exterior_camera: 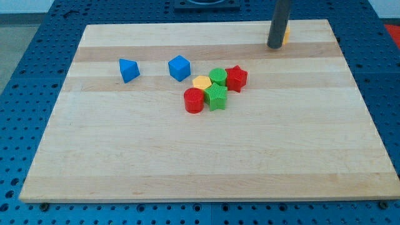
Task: Move the blue cube below the yellow heart
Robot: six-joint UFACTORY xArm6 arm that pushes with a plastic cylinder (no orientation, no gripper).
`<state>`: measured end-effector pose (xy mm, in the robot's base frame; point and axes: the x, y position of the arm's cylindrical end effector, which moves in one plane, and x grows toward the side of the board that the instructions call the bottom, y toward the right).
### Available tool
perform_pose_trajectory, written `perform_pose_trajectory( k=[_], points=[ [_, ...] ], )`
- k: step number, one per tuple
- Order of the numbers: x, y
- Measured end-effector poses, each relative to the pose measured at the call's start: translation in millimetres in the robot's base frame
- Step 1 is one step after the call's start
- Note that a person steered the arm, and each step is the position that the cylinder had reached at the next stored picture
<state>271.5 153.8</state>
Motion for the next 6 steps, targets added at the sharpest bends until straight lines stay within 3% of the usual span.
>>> perform_pose_trajectory(
  k=[2,3,4,6],
  points=[
    [-30,10],
    [-19,-21],
    [28,-112],
    [17,-244]
  ],
)
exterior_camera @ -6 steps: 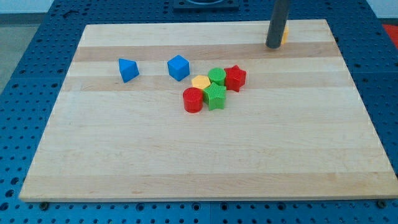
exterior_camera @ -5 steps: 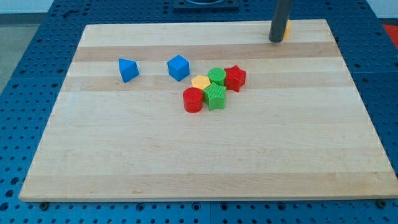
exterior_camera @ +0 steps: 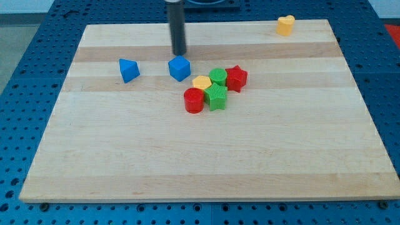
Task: Move the blue cube below the yellow heart
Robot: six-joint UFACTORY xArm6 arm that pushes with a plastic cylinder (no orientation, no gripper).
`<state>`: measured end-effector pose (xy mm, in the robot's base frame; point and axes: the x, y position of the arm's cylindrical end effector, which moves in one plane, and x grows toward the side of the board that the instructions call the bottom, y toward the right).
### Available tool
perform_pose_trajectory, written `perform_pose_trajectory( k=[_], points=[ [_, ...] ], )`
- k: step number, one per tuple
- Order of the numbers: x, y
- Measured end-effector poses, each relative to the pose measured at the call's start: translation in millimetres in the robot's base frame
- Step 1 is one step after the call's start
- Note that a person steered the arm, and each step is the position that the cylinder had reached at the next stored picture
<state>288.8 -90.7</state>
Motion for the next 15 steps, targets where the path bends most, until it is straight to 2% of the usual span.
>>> perform_pose_trajectory(
  k=[1,2,3,4,5,6,7,9,12,13,14,15],
  points=[
    [23,-35],
    [78,-40],
    [81,-42],
    [77,12],
    [42,50],
    [16,112],
    [16,155],
    [13,149],
    [1,215],
    [11,215],
    [39,219],
    [40,238]
  ],
)
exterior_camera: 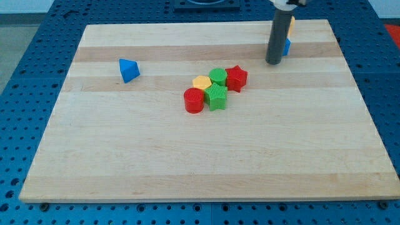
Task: Move the blue cube below the yellow heart
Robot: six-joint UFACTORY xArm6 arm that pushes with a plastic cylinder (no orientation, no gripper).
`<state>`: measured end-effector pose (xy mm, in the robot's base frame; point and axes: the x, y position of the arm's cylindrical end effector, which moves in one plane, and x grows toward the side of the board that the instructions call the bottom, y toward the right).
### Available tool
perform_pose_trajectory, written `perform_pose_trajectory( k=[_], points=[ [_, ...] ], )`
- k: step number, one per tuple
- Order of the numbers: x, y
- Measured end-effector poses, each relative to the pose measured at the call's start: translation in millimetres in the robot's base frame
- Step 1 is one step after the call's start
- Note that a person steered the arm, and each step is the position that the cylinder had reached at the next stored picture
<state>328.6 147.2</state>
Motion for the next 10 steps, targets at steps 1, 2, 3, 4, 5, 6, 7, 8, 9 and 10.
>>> perform_pose_trajectory(
  k=[1,2,3,4,5,6,7,8,9,10],
  points=[
    [-5,5],
    [-7,3],
    [-5,-3],
    [-10,-4],
    [-16,-4],
    [-20,-4],
    [-32,-4],
    [-34,-2],
    [-34,-2],
    [-32,-11]
  ],
)
